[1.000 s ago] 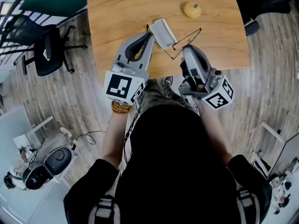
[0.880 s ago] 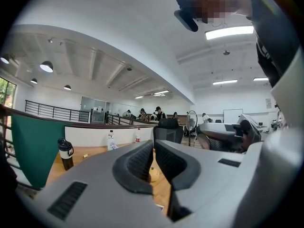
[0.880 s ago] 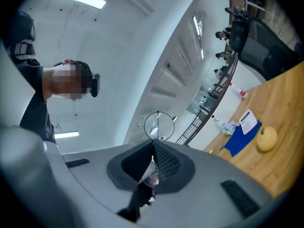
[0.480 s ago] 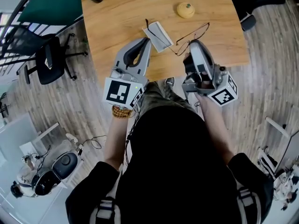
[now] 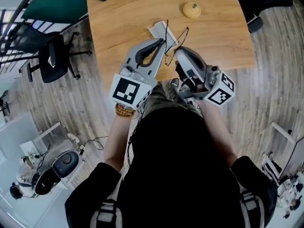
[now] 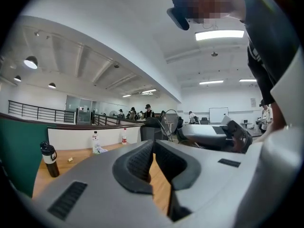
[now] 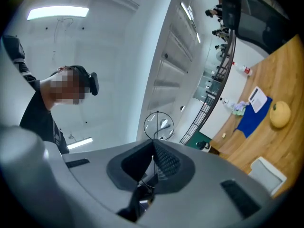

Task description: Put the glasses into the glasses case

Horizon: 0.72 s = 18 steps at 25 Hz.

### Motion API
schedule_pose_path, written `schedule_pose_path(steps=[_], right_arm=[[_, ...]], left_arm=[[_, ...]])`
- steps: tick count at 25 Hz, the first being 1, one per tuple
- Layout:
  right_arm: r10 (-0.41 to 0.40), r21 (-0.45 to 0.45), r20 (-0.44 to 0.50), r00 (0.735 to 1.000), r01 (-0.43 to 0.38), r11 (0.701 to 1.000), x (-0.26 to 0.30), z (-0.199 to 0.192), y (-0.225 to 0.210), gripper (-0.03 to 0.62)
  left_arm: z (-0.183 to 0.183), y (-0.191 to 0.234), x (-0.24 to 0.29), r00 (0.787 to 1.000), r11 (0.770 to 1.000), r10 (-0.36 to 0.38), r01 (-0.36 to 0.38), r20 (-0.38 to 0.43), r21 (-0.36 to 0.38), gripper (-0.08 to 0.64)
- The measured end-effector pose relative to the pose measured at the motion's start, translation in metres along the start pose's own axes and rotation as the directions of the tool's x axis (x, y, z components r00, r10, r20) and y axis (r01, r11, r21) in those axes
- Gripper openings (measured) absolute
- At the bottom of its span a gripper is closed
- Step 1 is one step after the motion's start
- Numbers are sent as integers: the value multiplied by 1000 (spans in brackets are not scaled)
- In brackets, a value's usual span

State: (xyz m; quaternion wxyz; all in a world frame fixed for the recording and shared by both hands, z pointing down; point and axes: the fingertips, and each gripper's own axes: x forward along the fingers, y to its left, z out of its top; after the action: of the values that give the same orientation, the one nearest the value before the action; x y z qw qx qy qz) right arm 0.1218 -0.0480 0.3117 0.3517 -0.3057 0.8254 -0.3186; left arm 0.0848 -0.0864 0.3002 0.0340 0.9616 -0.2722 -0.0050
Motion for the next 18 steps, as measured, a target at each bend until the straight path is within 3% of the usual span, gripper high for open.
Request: schedule_pose_path(steps=[4, 8, 15, 18], right_arm=[[2, 20, -79, 997, -1, 1000, 5, -19, -1, 15], [-17, 26, -103, 995, 20, 999, 5, -28, -5, 15], [8, 99, -25, 1000, -5, 995, 1, -16, -6, 15], [1, 78, -16, 1000, 1, 997, 0, -13, -8, 15]], left_arm=[[8, -1, -1, 1000, 999, 11, -12, 8, 31, 32], [8, -5, 2, 999, 984, 5, 2, -35, 178, 32], [9, -8, -3, 999, 982, 3, 3, -33, 189, 32], [10, -3, -8, 999, 984, 36, -33, -17, 175, 32]])
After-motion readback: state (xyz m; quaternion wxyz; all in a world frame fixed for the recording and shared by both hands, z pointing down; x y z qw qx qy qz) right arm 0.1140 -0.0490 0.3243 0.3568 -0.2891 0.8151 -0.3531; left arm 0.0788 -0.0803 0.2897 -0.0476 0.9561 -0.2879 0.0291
